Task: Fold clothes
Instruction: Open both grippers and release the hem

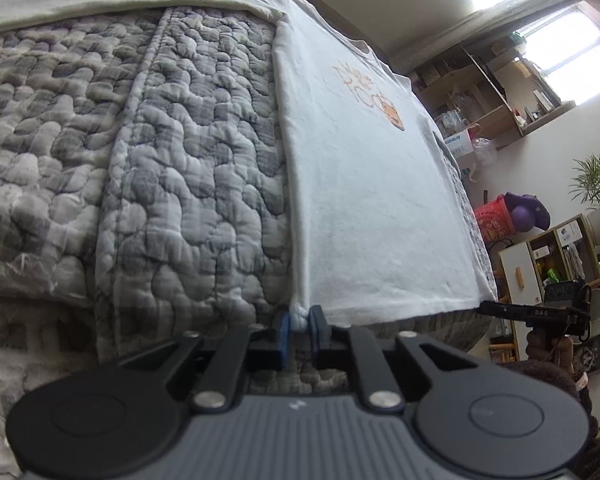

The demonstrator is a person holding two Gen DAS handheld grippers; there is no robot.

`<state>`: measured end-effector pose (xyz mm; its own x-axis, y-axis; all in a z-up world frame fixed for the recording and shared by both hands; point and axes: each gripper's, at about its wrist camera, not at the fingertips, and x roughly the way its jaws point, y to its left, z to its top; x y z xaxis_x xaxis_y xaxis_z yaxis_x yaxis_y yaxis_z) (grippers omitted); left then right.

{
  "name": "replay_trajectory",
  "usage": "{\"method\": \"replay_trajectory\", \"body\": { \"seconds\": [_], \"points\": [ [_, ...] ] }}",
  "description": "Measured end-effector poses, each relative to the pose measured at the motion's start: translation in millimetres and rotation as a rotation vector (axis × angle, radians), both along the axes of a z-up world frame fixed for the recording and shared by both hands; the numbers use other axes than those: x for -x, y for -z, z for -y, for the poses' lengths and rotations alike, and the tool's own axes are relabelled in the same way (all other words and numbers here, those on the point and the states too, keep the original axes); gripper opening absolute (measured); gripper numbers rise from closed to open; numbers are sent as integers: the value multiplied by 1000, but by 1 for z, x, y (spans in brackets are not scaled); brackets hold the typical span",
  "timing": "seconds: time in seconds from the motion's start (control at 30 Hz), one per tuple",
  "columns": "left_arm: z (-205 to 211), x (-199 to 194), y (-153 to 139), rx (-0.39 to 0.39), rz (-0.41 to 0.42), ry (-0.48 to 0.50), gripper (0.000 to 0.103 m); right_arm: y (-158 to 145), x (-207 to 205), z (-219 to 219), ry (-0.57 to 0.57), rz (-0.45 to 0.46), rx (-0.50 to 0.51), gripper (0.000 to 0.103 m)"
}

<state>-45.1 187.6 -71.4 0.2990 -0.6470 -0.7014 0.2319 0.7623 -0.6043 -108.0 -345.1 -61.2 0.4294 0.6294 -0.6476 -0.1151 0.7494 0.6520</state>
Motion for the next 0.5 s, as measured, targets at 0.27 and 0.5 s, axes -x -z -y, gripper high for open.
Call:
{"method": "replay_trajectory", "body": {
  "seconds": [0.27,0.5],
  "points": [
    [1,-10,-45,-134,238,-138,62,-38,-9,-14,60,162,239,48],
    [51,-36,-69,-263,468,-158,67,-49,-44,-53,109,333,440,48]
  ]
}}
